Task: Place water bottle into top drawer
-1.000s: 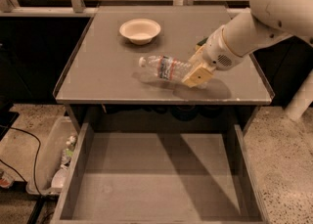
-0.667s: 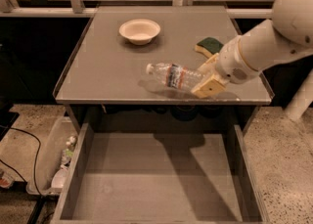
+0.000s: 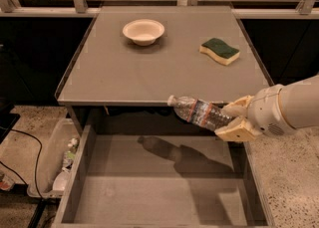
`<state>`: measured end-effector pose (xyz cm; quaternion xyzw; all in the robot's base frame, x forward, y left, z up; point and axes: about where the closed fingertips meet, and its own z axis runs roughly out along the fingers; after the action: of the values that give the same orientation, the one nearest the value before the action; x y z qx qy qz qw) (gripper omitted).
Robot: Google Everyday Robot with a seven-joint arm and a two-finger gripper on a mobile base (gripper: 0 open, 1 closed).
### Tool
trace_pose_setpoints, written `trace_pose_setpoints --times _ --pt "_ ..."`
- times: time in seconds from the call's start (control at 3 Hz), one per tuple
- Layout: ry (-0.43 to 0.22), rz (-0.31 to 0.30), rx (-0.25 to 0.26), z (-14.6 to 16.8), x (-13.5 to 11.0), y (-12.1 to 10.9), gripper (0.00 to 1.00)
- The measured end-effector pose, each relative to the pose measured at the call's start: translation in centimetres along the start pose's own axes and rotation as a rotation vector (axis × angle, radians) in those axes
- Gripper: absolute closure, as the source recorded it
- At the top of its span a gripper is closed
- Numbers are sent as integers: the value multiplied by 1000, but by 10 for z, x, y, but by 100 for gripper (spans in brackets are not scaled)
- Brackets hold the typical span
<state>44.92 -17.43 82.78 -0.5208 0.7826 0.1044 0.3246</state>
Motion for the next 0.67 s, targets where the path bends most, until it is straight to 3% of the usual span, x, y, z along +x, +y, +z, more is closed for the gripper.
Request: trace_pose_setpoints --times 0.33,0.67 --pt "5 -5 -2 4 -2 1 100" --pt "28 12 -41 35 9 17 100"
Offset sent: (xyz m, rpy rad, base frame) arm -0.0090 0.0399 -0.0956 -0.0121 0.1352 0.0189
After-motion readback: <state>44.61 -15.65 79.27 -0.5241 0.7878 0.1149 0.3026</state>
